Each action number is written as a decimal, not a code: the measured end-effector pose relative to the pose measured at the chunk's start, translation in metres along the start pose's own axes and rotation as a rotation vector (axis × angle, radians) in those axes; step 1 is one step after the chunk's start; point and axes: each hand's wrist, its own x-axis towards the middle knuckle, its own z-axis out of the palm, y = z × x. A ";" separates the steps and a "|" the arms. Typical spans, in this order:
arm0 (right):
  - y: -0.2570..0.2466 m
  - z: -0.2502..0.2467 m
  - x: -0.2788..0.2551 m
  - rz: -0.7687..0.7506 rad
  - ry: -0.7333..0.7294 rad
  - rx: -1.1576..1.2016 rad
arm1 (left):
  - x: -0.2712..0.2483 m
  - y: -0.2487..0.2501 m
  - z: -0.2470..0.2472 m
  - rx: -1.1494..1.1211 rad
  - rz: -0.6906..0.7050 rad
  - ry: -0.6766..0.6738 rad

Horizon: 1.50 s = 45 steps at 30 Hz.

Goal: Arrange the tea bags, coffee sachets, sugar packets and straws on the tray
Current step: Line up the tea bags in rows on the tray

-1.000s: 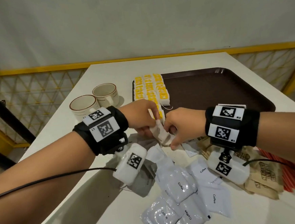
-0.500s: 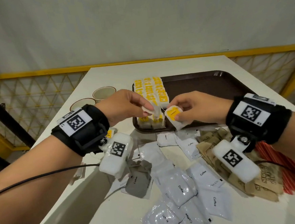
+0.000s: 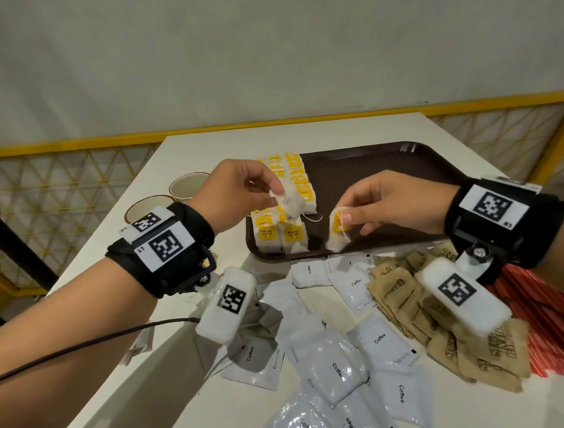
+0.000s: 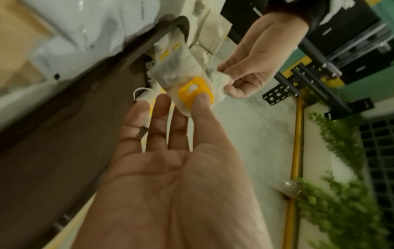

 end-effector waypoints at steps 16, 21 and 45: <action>0.011 -0.027 0.046 -0.033 0.251 -0.242 | 0.083 -0.004 0.033 0.120 -0.118 -0.231; 0.010 -0.030 0.051 -0.019 0.042 -0.196 | 0.096 -0.003 0.038 0.141 -0.144 -0.421; 0.036 0.001 0.079 0.068 0.250 -0.165 | 0.106 -0.026 0.028 0.451 -0.071 -0.258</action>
